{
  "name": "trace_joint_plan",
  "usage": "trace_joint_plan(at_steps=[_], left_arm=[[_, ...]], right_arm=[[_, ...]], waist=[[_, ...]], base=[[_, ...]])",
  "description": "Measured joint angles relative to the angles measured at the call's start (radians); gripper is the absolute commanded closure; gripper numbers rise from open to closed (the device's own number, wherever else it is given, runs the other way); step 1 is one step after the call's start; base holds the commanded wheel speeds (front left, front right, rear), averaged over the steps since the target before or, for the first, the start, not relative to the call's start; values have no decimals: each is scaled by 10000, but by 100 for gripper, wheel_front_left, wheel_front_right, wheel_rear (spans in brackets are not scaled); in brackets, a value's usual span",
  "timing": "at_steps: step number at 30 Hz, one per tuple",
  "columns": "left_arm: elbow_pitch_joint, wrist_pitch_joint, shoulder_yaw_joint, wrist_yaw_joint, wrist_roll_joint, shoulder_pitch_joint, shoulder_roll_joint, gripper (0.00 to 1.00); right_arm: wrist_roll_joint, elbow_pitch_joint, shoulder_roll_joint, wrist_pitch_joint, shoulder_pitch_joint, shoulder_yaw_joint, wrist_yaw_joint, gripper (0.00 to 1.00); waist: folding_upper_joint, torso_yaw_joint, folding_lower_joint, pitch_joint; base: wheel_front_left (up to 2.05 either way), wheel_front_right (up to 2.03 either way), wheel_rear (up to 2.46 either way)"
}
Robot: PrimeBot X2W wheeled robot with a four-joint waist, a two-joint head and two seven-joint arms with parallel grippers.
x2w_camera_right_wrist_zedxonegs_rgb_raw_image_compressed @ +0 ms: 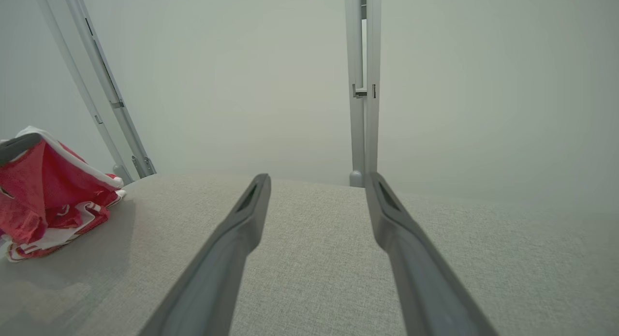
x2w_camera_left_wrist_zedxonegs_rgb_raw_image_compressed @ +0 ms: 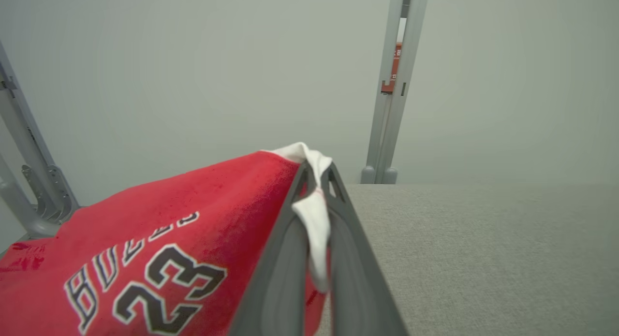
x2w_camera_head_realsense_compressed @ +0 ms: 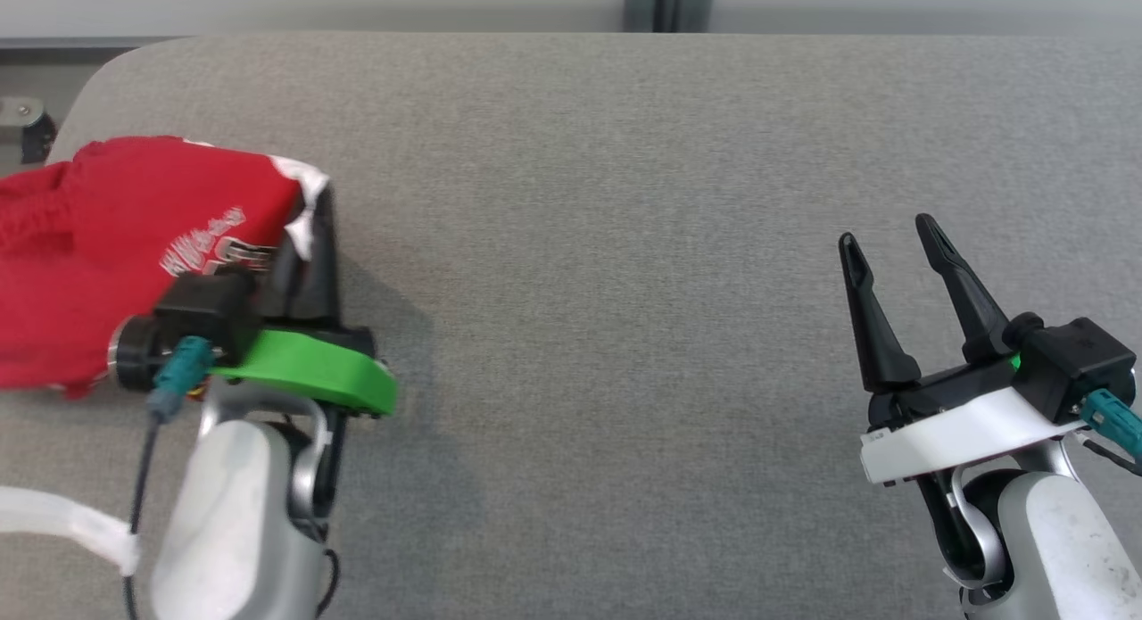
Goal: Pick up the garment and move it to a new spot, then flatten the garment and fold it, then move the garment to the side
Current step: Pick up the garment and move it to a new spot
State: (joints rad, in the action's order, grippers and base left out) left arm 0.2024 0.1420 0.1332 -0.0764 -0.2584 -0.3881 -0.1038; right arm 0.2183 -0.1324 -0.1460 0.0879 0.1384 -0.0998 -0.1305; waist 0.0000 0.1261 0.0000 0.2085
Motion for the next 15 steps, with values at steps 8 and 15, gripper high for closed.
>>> trace_joint_plan(at_steps=[8,15], left_arm=[[121,-531,3026,-407,-42,-752,489,100],[117,-525,5214,-286,-986,-1855,560,100]], right_arm=[[107,270,263,313,59,-104,0,0],[261,610,477,744,174,-180,0,0]], waist=[[0,-1394,0,88],[0,-2861,0,524]], base=[[0,0,0],[0,0,0]])
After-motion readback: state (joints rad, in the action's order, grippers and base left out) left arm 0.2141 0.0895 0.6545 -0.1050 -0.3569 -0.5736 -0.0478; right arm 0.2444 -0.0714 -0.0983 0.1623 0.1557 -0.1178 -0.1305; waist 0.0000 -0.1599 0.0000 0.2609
